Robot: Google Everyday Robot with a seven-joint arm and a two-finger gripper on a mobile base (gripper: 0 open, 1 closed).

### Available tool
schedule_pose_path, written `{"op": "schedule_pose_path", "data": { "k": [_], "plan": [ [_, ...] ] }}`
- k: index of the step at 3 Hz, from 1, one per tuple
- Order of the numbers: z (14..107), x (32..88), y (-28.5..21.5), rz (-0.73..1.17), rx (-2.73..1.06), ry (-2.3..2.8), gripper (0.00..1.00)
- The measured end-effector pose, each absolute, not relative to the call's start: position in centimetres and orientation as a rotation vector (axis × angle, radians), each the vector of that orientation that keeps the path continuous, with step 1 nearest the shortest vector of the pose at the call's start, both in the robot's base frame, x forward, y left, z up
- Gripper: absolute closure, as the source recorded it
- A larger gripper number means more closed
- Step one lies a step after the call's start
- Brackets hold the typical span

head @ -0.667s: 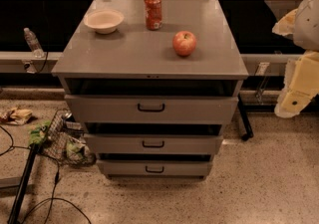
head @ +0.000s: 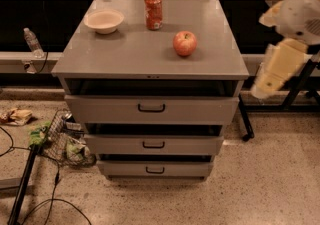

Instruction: Place coke can into paper bowl

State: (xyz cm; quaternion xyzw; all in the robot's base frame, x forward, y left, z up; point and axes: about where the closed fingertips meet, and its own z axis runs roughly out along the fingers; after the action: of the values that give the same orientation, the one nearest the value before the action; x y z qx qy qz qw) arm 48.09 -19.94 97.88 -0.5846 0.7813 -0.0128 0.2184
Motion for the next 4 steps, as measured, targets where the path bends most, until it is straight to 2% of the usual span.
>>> {"op": "schedule_pose_path", "data": {
  "k": [2, 3, 4],
  "plan": [
    [95.6, 63.1, -14.1, 0.375, -1.146, 1.967, 0.0],
    [93.2, 67.4, -12.1, 0.46, -0.979, 1.932, 0.0],
    [94.9, 71.4, -10.2, 0.44, -0.857, 1.833, 0.0]
  ]
}}
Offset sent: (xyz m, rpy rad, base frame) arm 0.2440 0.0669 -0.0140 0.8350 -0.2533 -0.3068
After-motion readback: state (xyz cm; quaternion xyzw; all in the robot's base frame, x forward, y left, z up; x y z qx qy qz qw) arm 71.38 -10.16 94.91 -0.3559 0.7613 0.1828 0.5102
